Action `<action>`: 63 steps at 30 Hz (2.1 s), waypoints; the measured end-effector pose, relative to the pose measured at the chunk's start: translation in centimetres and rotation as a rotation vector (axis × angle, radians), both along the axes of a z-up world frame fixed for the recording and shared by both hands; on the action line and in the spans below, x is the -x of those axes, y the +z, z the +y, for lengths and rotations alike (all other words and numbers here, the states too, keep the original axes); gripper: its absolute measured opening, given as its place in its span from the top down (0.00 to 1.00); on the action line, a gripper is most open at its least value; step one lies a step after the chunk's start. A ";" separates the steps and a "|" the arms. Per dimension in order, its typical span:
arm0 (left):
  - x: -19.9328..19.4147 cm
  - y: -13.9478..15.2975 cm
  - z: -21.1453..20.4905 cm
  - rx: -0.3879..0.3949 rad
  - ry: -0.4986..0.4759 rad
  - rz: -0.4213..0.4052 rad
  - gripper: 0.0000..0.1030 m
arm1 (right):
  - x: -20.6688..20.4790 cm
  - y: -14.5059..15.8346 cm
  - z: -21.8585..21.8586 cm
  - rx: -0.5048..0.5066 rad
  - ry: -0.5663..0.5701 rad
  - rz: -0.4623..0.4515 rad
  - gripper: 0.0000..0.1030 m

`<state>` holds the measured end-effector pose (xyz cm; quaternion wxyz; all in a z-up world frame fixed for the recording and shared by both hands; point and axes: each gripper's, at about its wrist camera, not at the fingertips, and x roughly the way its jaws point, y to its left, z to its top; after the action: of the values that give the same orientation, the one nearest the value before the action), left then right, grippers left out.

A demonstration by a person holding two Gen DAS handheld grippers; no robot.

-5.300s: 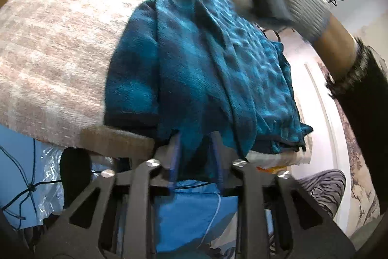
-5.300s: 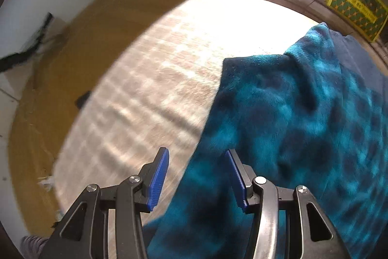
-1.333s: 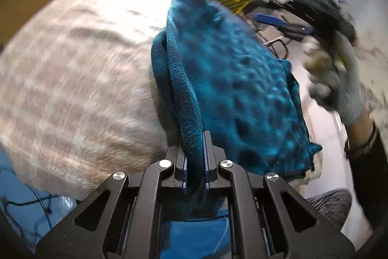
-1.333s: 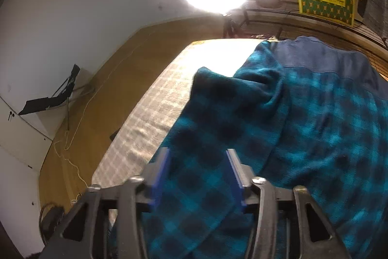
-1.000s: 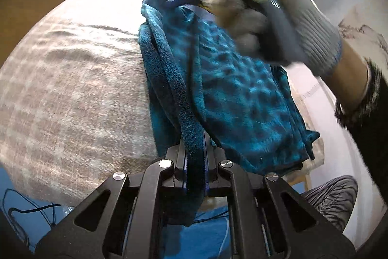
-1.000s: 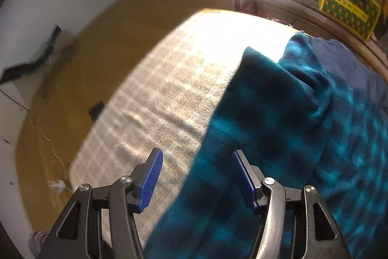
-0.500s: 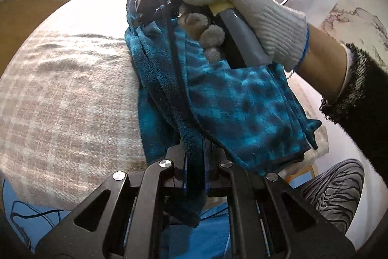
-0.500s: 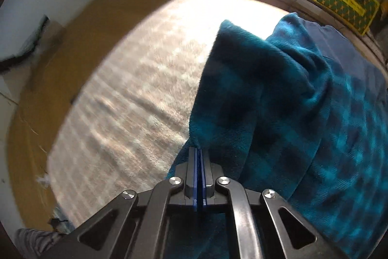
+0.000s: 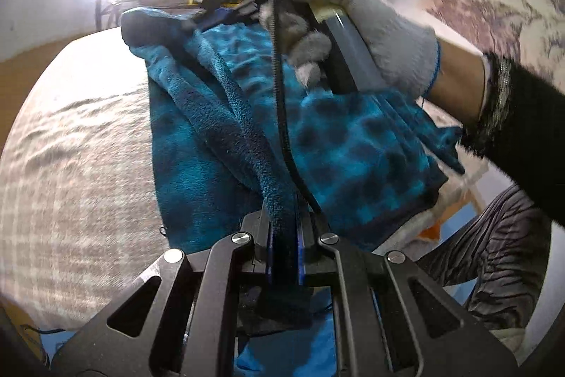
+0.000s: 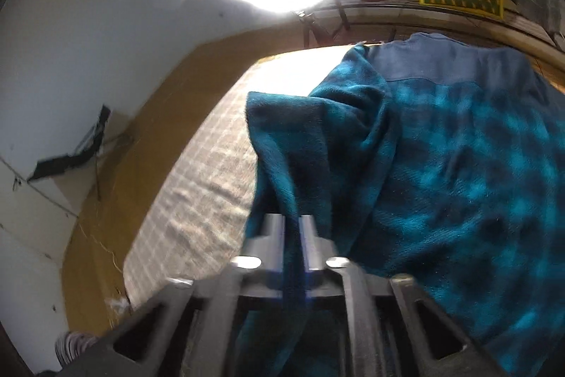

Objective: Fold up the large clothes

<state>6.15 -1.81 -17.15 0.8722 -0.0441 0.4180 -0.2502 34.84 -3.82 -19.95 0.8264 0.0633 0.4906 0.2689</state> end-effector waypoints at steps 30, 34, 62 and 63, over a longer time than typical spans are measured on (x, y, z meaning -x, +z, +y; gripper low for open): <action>0.4 -0.4 -1.8 -0.078 -0.043 0.012 0.94 | -2.0 -5.6 -10.4 -0.360 -0.347 0.025 0.95; -0.1 -1.2 -3.5 -0.114 -0.069 0.036 0.93 | -2.3 -8.2 -12.2 -0.327 -0.394 0.100 0.95; -2.7 -1.9 -0.9 0.039 -0.097 0.134 0.89 | 2.9 6.7 -13.2 -0.014 -0.113 -0.113 0.64; -3.1 -2.9 -2.1 0.035 -0.120 0.153 0.89 | 2.4 6.6 -13.0 -0.013 -0.102 -0.118 0.64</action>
<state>9.22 -3.91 -20.02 0.8203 -0.0531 0.4807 -0.3052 32.48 -16.80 -13.31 0.8660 0.0774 0.4357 0.2329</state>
